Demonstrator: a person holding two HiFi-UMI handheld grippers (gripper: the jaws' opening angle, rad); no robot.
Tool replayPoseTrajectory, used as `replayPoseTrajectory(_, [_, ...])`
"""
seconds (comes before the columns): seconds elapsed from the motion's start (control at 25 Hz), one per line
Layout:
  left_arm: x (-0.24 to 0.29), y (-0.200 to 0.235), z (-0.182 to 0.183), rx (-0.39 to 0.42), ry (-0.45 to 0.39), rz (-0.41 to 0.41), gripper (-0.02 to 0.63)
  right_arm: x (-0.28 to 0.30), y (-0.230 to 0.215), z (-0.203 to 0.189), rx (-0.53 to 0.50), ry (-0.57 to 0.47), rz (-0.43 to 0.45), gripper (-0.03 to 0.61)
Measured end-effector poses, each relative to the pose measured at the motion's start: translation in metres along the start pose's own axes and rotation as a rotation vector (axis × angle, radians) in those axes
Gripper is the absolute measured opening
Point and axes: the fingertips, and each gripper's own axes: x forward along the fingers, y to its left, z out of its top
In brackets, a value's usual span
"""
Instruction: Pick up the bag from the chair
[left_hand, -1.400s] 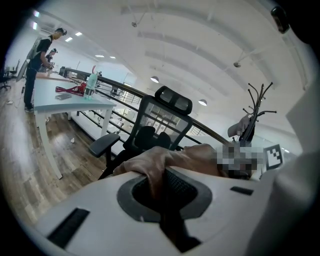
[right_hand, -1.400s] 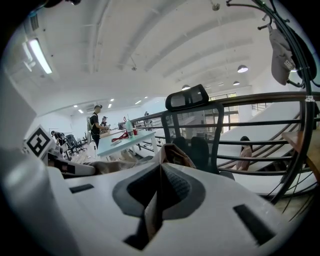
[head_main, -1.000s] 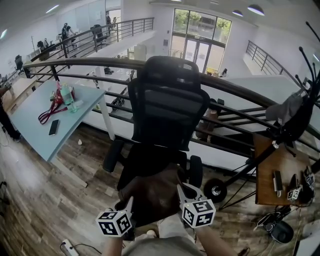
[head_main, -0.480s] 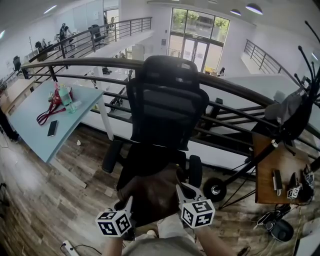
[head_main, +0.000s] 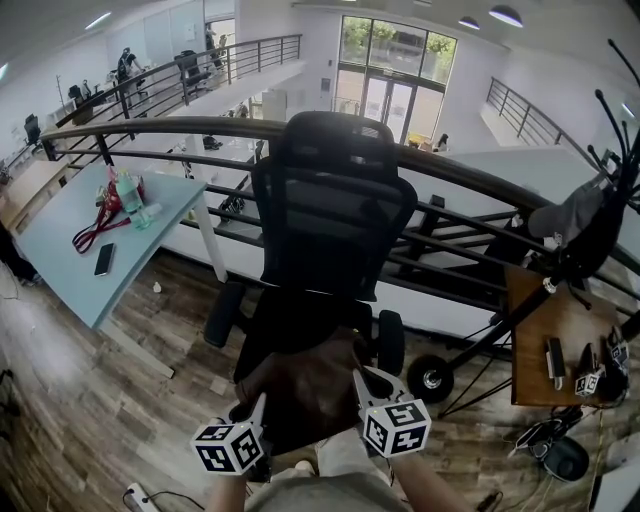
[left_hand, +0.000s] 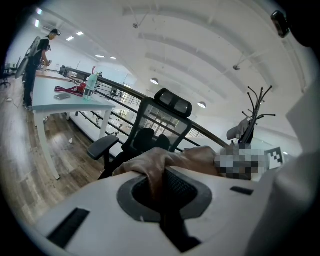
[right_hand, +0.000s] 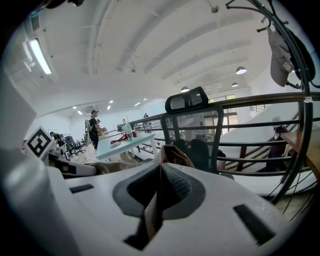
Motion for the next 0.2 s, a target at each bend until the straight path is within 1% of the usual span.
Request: replayPoseTrajectory(0.2, [0.0027, -0.0011, -0.0005, 0.003, 0.0, -0.003, 0.022, -0.0005, -0.0024, -0.0003, 0.0, -0.001, -0.001, 0.011])
